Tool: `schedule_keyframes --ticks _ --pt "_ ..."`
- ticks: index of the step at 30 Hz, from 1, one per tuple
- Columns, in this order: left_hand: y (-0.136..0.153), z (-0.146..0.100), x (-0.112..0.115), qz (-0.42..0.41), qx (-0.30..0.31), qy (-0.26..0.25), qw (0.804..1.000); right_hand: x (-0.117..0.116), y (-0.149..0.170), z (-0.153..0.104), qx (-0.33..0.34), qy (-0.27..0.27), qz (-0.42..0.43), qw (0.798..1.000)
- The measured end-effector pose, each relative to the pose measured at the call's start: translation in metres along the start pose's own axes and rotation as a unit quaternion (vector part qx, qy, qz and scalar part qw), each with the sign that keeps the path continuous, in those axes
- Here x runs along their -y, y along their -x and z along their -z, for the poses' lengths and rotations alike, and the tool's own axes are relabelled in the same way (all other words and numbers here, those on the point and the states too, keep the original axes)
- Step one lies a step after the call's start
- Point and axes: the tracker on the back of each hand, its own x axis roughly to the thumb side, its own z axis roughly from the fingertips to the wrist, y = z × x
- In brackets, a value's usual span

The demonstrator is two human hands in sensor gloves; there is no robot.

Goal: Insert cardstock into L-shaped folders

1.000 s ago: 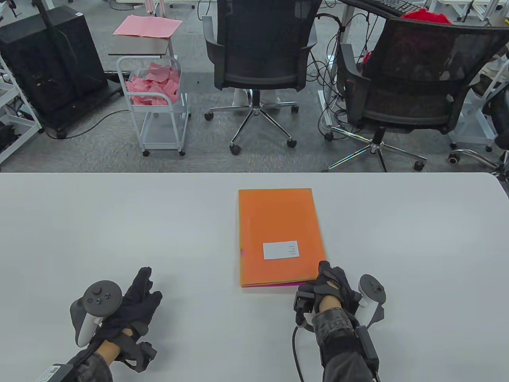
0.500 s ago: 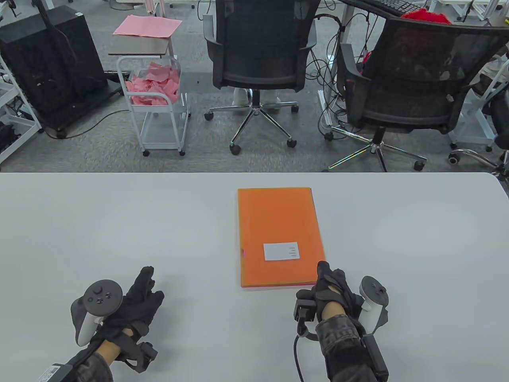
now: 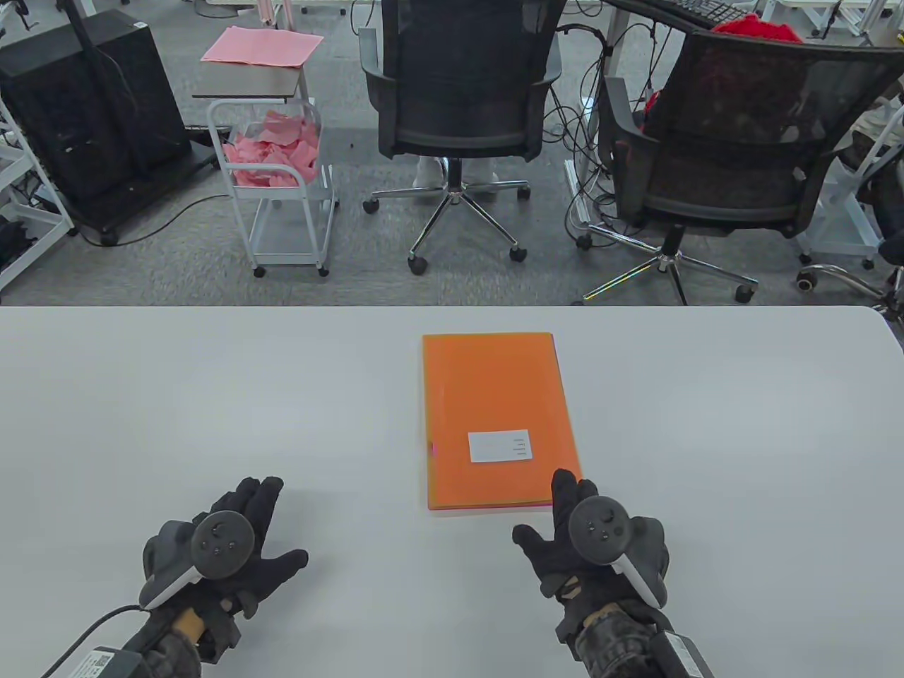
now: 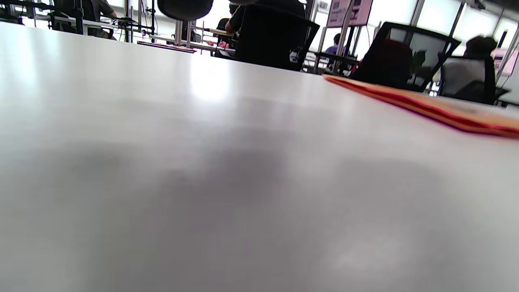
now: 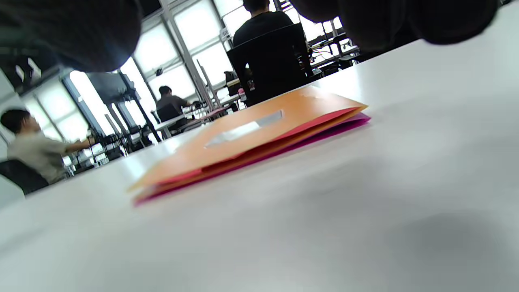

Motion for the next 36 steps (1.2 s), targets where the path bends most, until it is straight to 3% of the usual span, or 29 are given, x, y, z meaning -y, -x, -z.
schedule_keyframes --ticks 6,11,16,22,29,36 --pt "-0.003 0.003 0.012 0.134 -0.019 0.036 0.99 -0.021 0.004 0.002 -0.039 -0.048 -0.161 0.985" --pt "0.005 0.005 0.021 0.201 -0.062 0.093 0.973 -0.023 0.015 0.009 -0.06 -0.059 -0.175 0.981" --pt "0.017 0.005 0.023 0.181 -0.098 0.123 0.971 -0.025 0.027 0.014 -0.094 -0.086 -0.173 0.977" --pt "0.02 0.005 0.022 0.167 -0.106 0.119 0.973 -0.022 0.039 0.015 -0.12 -0.079 -0.131 0.981" --pt "0.017 0.006 0.02 0.173 -0.09 0.086 0.977 -0.025 0.039 0.015 -0.126 -0.085 -0.136 0.979" --pt "0.019 0.007 0.021 0.169 -0.093 0.092 0.977 -0.024 0.038 0.014 -0.126 -0.097 -0.129 0.979"
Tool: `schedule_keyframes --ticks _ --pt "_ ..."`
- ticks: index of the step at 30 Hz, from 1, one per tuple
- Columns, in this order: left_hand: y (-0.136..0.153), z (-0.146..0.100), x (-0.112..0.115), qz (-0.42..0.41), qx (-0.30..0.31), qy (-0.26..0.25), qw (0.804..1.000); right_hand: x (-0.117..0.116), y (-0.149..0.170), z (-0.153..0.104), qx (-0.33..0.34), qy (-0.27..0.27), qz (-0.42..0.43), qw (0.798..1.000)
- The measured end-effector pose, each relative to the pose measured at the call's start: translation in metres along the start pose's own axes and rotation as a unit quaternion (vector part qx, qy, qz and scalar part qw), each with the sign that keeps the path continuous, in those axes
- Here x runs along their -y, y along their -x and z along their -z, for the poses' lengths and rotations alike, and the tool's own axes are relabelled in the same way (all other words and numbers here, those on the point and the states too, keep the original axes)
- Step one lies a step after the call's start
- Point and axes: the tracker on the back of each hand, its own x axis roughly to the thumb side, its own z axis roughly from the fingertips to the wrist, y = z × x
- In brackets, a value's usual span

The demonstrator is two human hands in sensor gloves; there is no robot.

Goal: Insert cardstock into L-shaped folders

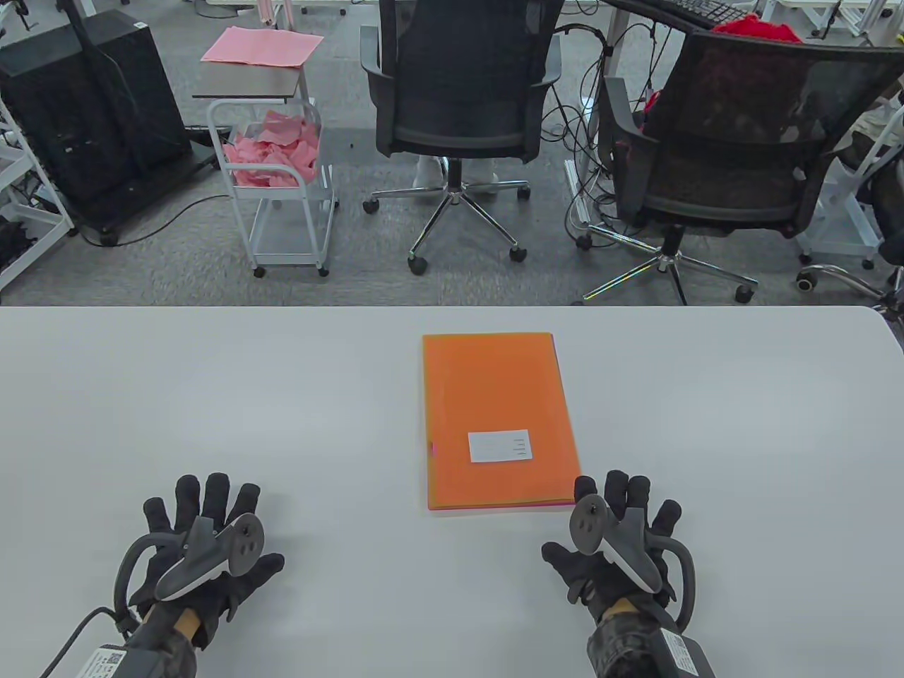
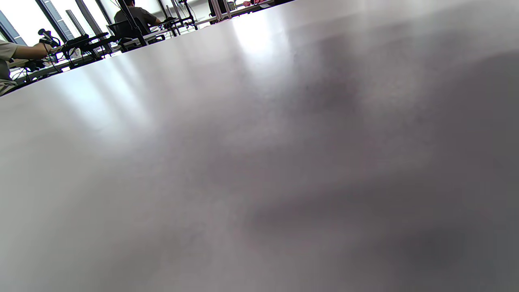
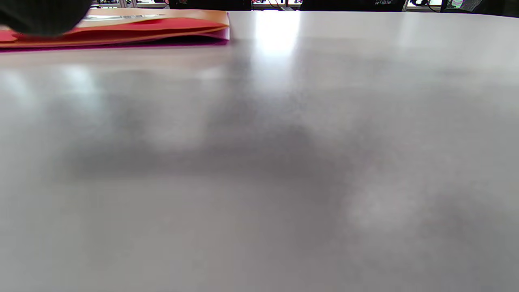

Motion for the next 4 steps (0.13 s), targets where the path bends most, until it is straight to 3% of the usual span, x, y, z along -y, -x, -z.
schedule_keyframes --ticks 4 --pt "-0.0006 -0.0008 -0.0003 -0.003 0.006 -0.005 1.0 -0.0009 -0.0013 -0.0004 0.005 -0.01 0.003 1.0"
